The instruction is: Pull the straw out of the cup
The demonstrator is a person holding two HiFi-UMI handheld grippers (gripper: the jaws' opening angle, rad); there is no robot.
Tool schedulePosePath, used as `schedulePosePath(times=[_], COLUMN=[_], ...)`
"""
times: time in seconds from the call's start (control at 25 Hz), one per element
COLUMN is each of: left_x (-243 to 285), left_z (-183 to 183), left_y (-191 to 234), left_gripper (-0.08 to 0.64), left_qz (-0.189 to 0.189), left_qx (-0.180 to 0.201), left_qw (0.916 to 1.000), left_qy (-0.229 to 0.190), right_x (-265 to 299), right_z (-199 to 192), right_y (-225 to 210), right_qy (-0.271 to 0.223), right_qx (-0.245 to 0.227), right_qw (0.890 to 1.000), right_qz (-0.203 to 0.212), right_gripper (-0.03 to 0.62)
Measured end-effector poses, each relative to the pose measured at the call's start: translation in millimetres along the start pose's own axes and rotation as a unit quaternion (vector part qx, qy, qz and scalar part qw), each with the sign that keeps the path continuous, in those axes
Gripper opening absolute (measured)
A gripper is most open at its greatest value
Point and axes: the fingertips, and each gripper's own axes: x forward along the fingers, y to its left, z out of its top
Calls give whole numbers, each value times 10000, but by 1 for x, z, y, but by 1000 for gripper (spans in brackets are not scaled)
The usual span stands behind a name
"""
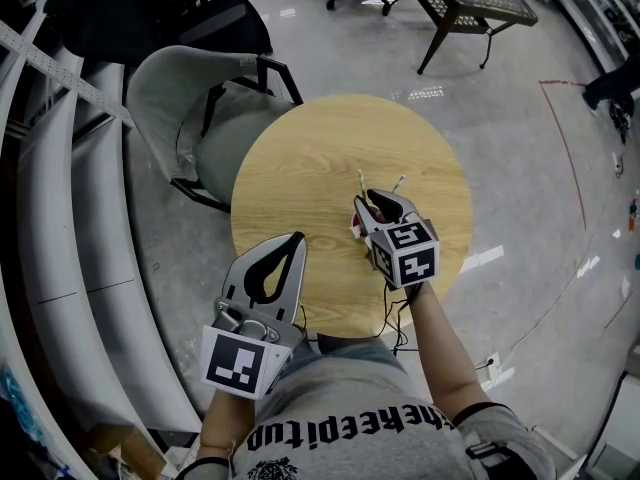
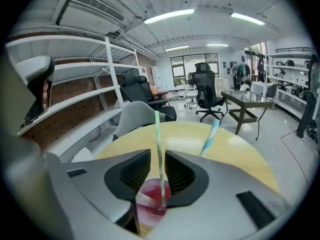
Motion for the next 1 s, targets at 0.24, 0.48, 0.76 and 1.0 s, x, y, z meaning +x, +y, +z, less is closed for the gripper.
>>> schedulePosePath(times=[0.24,0.48,0.76,1.0], left_x=[-1,-4,-5,-6], left_z=[-3,-4,-4,-3], left_y=[3,3,5,4], left_gripper=[26,26,26,26], left_qz=[38,49,63,32], left_qx=[-5,-3,-19,-18], left_qw=[10000,10000,10000,10000], left_qy=[19,18,-3,-25], right_x=[4,4,2,-6], right_z=[-4,-6,-3,6], right_y=[2,2,1,3], right_qy=[66,86,-43,-224], right_qx=[3,-14,-17,-68], right_qw=[10000,9999,9999,9996], right_qz=[19,-63,-151,-180], right_gripper=[115,103,51,49])
